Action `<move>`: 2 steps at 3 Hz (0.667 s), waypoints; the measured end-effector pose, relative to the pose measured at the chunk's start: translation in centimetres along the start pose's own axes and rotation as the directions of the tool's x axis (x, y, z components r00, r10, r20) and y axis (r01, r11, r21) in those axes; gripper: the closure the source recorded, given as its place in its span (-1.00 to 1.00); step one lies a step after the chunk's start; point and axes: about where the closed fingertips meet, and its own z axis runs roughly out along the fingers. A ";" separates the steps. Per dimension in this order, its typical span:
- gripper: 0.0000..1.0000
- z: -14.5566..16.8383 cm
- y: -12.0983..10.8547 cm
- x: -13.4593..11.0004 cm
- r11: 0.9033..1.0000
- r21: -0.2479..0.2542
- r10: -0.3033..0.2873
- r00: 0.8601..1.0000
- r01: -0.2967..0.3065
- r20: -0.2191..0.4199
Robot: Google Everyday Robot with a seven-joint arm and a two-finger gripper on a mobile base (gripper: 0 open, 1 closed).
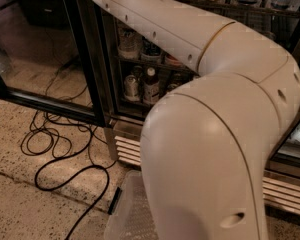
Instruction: Pick coke can from top shelf of fridge
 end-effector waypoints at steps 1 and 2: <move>-0.20 0.0 0.1 -0.1 1.000 0.000 0.000 1.000 0.000 0.000; -0.24 0.1 0.0 -0.1 1.000 0.007 0.005 1.000 -0.005 0.002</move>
Offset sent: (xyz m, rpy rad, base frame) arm 0.1187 -0.1026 0.0228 0.1678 -0.0665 -0.2797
